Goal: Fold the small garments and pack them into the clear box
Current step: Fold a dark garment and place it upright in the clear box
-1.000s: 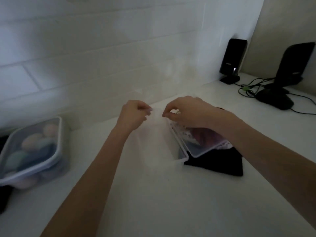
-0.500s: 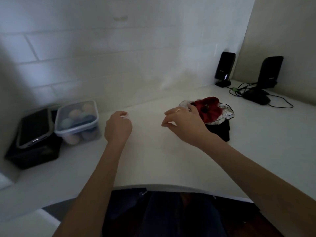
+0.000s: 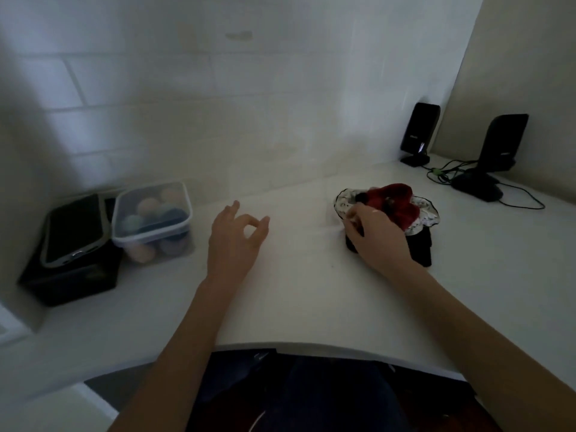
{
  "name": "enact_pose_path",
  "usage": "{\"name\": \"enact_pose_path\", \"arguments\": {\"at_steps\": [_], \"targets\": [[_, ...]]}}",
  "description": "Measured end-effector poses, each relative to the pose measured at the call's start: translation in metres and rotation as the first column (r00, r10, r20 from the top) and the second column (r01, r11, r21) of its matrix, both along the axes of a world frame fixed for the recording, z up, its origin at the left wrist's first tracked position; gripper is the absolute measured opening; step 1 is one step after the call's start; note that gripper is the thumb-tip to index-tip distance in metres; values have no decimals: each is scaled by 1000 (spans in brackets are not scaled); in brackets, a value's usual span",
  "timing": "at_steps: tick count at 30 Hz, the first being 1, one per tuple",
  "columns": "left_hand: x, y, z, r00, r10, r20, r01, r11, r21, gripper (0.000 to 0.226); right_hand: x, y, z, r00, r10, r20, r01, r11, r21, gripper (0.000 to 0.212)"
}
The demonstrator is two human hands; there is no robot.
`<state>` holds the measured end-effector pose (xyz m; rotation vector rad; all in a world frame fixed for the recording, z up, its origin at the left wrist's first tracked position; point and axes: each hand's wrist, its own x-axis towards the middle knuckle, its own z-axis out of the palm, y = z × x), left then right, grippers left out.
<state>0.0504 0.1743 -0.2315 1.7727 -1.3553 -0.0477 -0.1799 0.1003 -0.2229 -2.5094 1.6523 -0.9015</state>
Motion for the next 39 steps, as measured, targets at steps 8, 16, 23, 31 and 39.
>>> {"name": "enact_pose_path", "arguments": {"at_steps": [8, 16, 23, 31, 39], "targets": [[-6, 0, 6, 990, 35, 134, -47, 995, 87, 47, -13, -2, -11, 997, 64, -38, -58, 987, 150, 34], [-6, -18, 27, 929, -242, 278, 171, 951, 258, 44, -15, -4, 39, 979, 131, 156, -165, 960, 226, 30], [-12, -33, 49, 907, -362, 215, 284, 903, 322, 45, 25, -27, 105, 711, 228, 665, -392, 914, 105, 27], [-13, -69, 69, 715, -441, -543, 549, 835, 44, 23, 81, -64, 75, 466, 37, 884, -521, 819, 240, 27], [0, -75, 55, 662, -402, -633, 435, 893, -113, 13, 82, -66, 52, 452, 123, 883, -789, 518, 332, 16]]}}
